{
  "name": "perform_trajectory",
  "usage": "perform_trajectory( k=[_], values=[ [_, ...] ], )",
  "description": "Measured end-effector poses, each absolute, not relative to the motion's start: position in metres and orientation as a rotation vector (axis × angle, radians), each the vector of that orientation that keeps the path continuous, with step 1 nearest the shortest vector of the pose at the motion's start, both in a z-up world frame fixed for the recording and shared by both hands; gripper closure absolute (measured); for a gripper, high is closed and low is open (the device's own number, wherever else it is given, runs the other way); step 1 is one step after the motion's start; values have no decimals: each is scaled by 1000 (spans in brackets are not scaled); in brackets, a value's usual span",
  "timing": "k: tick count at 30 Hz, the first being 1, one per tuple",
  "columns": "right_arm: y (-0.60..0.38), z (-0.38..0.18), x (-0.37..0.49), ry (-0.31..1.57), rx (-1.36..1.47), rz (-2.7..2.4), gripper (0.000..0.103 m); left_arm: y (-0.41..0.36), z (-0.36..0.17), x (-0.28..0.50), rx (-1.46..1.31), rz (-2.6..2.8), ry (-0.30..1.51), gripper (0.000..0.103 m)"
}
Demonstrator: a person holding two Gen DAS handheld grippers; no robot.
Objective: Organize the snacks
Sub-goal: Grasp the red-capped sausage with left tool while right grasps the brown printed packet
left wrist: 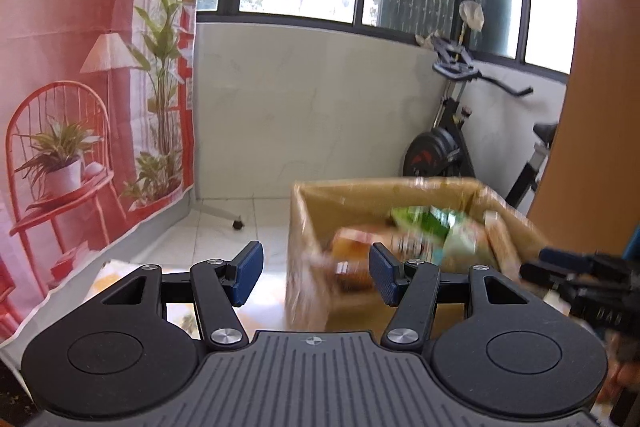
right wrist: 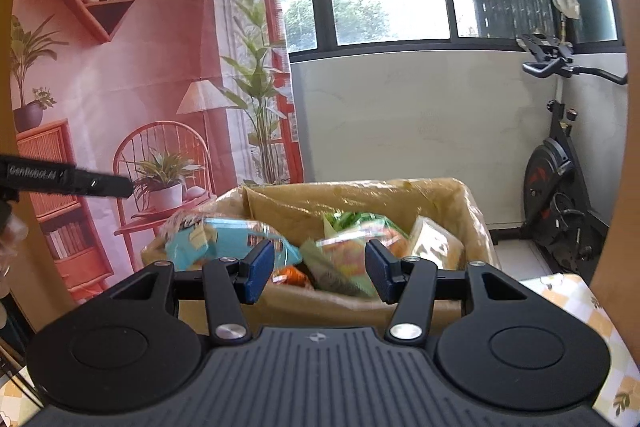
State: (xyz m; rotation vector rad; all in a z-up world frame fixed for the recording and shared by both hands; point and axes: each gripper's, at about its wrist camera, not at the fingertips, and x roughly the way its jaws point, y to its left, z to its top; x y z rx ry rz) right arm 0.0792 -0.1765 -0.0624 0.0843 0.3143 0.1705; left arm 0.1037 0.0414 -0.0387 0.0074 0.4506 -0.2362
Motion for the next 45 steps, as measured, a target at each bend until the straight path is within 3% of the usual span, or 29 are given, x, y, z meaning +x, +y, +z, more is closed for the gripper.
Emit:
perform_trajectory(
  k=[21, 30, 34, 36, 45],
  values=[
    [-148, -158, 38, 459, 132, 171, 49, 62, -203, 53, -6, -116, 808, 39],
    [-147, -177, 38, 517, 137, 172, 49, 62, -230, 59, -82, -53, 859, 40],
    [-150, -184, 38, 539, 145, 169, 49, 58, -236, 59, -57, -22, 853, 49],
    [-151, -188, 37, 550, 147, 168, 49, 55, -237, 56, -25, -14, 836, 67],
    [-144, -205, 45, 618, 172, 185, 49, 82, -233, 51, -74, 3, 797, 68]
  ],
)
